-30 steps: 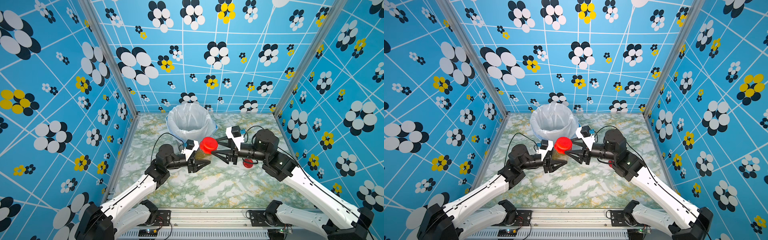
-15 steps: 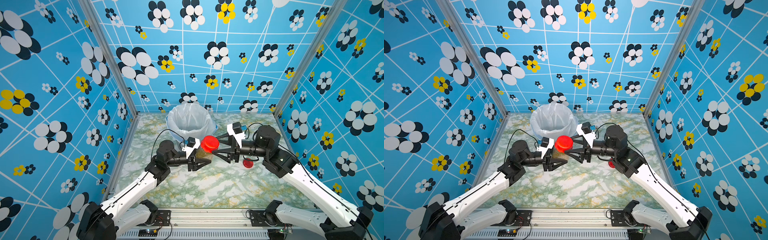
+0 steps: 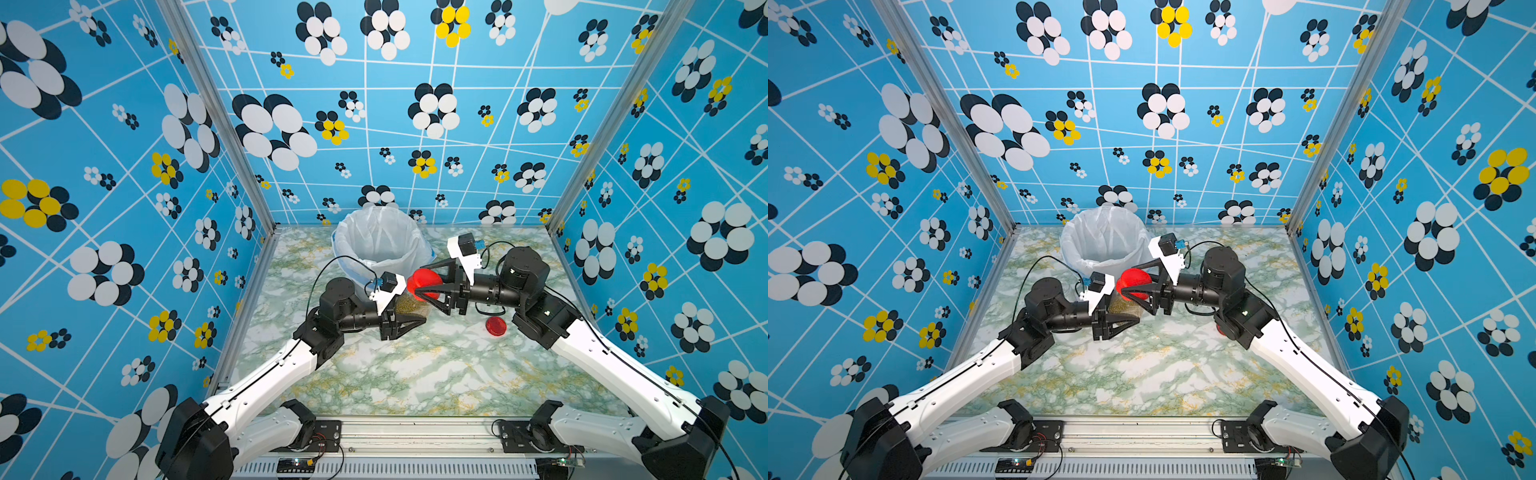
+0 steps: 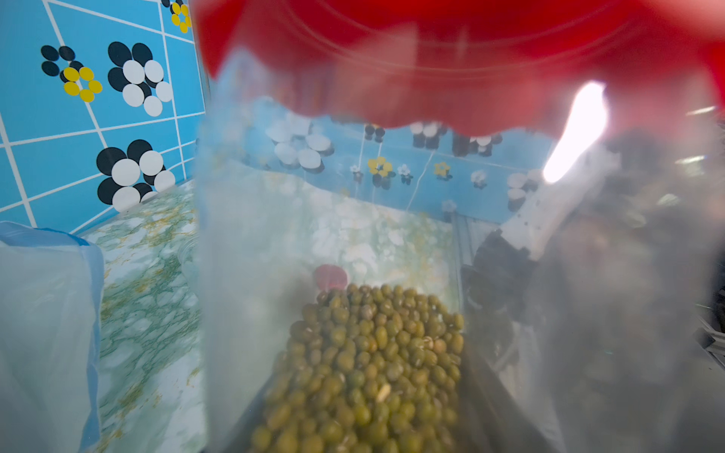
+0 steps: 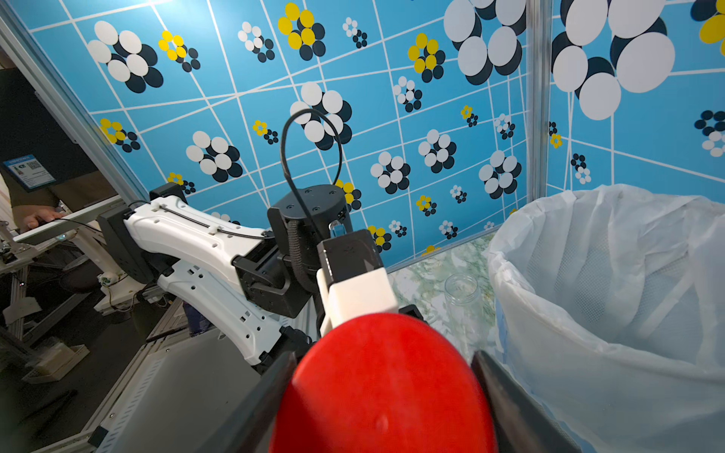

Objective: Empty moldy mung beans from jars
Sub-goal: Unscrew the lid from the jar.

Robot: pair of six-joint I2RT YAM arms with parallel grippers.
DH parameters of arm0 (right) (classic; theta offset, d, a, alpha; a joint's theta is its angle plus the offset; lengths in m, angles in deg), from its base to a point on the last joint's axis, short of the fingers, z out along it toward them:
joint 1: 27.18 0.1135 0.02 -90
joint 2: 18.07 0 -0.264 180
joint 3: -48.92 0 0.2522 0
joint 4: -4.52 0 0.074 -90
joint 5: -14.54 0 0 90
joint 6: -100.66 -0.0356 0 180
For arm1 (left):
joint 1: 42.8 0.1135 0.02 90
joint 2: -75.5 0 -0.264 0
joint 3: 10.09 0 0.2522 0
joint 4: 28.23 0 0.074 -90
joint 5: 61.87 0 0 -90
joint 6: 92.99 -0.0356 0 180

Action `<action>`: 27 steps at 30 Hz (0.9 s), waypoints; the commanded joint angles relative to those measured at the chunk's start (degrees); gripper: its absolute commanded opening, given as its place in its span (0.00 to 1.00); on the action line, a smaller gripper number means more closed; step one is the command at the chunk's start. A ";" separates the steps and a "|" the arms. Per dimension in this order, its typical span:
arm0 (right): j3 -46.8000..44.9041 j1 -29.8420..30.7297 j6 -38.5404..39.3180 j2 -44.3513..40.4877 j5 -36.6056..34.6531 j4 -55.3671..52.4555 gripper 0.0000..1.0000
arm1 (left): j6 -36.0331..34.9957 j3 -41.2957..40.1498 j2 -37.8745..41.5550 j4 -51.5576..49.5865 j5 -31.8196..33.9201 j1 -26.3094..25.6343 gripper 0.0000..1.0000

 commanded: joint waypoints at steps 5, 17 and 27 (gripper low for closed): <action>-0.50 1.91 -1.80 1.39 1.44 2.10 0.51 | -2.40 2.82 -0.73 0.14 1.81 -0.61 0.32; 4.43 1.92 9.29 2.71 14.45 -8.03 0.14 | 0.93 2.82 -0.66 4.53 -5.76 3.79 0.32; 19.43 -0.85 46.64 8.99 41.38 -49.79 0.16 | 8.54 3.50 -4.15 12.57 -16.75 9.00 0.32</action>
